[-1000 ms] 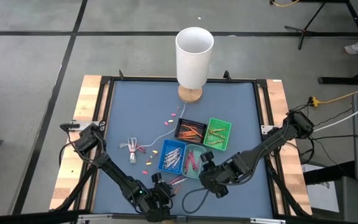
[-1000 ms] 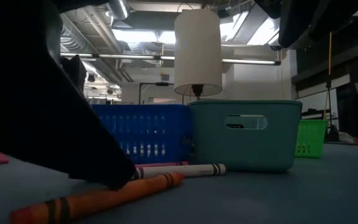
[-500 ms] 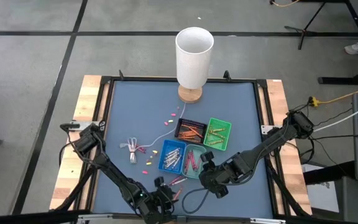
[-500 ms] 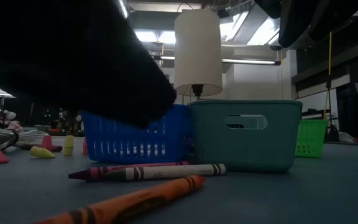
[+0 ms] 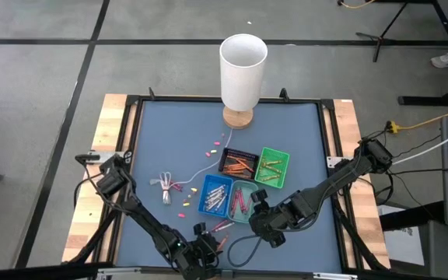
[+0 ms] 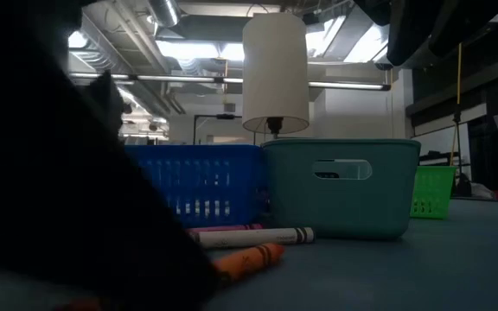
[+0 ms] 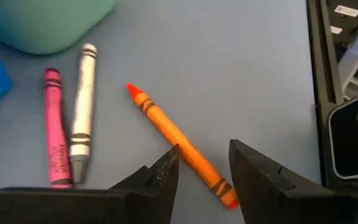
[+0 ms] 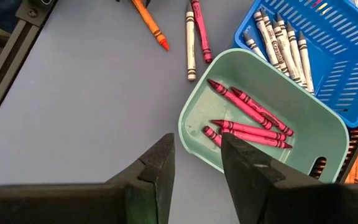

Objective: Sort crayons
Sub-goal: Put the orange crayon into the black bin

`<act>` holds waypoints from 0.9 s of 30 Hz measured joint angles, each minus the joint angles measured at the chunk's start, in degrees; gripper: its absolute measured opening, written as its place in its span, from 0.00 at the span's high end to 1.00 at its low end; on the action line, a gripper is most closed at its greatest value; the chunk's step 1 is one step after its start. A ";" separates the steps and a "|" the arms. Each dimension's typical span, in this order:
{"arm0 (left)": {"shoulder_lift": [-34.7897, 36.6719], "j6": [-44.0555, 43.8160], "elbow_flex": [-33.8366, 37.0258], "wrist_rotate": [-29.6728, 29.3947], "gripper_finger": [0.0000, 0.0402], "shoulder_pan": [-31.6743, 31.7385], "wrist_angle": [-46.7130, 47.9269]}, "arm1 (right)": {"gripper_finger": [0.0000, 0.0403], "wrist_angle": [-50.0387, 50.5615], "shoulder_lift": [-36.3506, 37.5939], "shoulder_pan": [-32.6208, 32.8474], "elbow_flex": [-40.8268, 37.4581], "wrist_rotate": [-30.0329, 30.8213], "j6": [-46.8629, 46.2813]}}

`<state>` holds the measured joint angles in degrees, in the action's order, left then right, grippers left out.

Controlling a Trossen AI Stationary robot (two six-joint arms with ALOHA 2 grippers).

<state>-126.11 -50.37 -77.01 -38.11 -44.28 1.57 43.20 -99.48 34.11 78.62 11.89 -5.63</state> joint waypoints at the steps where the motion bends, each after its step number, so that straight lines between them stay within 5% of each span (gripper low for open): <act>1: -0.35 -0.02 0.00 0.26 0.69 0.01 -0.16 | 0.68 -0.03 0.00 -0.01 0.01 0.00 0.00; 20: -2.70 4.37 -0.15 -1.66 0.69 -0.91 -0.25 | 0.68 -0.08 0.00 0.04 0.01 -0.01 -0.01; 27: -2.73 4.37 -0.09 -1.75 0.79 -0.91 0.00 | 0.68 -0.08 0.00 0.04 0.01 -0.01 -0.01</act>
<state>-128.84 -46.00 -77.10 -39.85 -45.19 1.56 43.11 -99.48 34.15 78.63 11.88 -5.64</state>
